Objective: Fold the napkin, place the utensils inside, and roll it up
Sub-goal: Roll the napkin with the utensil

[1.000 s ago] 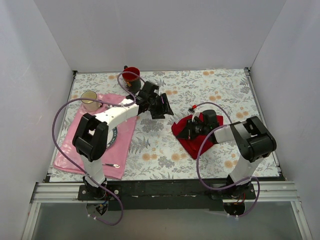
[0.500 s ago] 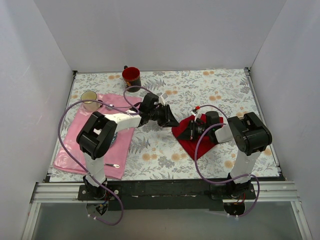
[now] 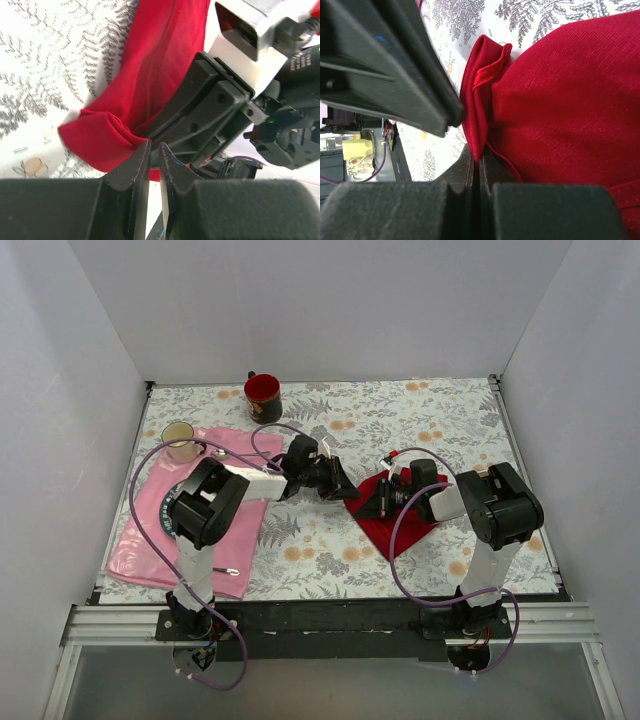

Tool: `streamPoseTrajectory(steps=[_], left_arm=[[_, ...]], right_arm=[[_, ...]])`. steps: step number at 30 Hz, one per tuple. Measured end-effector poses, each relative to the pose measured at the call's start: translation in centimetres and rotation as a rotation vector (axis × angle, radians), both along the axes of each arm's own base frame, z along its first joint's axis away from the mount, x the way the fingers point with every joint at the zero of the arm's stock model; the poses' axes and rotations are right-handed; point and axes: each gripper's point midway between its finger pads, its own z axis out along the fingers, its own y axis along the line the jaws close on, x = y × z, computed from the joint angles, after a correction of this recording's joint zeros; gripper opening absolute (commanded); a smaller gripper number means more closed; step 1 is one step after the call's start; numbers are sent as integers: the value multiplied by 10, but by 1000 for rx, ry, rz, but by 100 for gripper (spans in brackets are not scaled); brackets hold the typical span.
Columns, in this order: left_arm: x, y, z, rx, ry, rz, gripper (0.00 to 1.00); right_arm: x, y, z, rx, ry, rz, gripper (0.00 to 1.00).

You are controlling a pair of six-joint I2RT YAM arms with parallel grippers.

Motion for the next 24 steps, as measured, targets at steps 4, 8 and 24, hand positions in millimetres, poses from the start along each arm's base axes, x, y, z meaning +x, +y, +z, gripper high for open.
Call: streamPoseTrajectory(steps=[4, 8, 24], left_arm=[[1, -3, -12, 0, 6, -1, 10], [2, -6, -21, -10, 17, -8, 9], [3, -11, -26, -18, -9, -30, 6]], right_arm=[[0, -1, 0, -3, 4, 1, 6], [1, -2, 0, -27, 15, 11, 22], [8, -28, 15, -317, -14, 16, 63]])
